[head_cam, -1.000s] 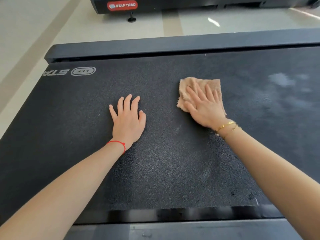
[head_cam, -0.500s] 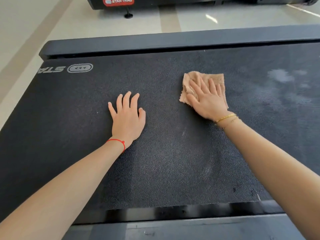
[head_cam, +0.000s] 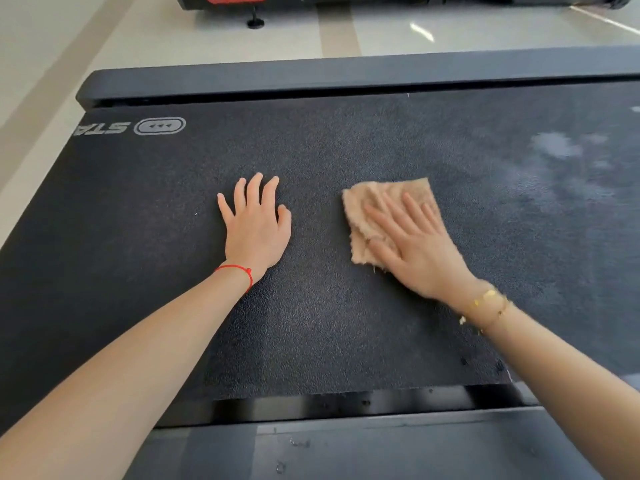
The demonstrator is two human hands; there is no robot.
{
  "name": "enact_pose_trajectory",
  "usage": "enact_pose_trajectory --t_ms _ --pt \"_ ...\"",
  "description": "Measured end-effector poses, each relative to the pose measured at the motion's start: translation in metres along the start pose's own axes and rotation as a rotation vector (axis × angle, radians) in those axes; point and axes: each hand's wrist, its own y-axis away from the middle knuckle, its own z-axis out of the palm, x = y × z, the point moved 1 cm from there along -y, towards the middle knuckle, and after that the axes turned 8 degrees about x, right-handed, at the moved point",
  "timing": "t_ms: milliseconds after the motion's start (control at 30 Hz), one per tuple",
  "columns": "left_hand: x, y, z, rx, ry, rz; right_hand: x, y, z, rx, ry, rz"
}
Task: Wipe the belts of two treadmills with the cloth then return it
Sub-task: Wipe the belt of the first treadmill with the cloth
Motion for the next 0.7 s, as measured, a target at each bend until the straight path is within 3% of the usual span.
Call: enact_pose_trajectory --t_ms 133,333,433,567,700 --pt "0.001 0.000 -0.001 -0.008 0.008 -0.003 0.009 -0.021 -0.003 -0.010 -0.003 0.153" --pt "0.002 0.001 -0.003 -0.003 0.015 -0.001 -0.041 0.070 -0.002 -0.074 -0.022 -0.152" --pt "0.002 0.002 -0.005 -0.015 0.032 0.002 -0.051 0.115 -0.004 -0.065 -0.071 -0.203" --pt "0.003 0.006 -0.010 -0.044 0.050 0.003 -0.030 0.127 -0.010 -0.034 -0.036 -0.068" --pt "0.011 0.014 -0.016 -0.098 0.082 0.018 0.009 0.091 -0.016 -0.005 0.031 0.261"
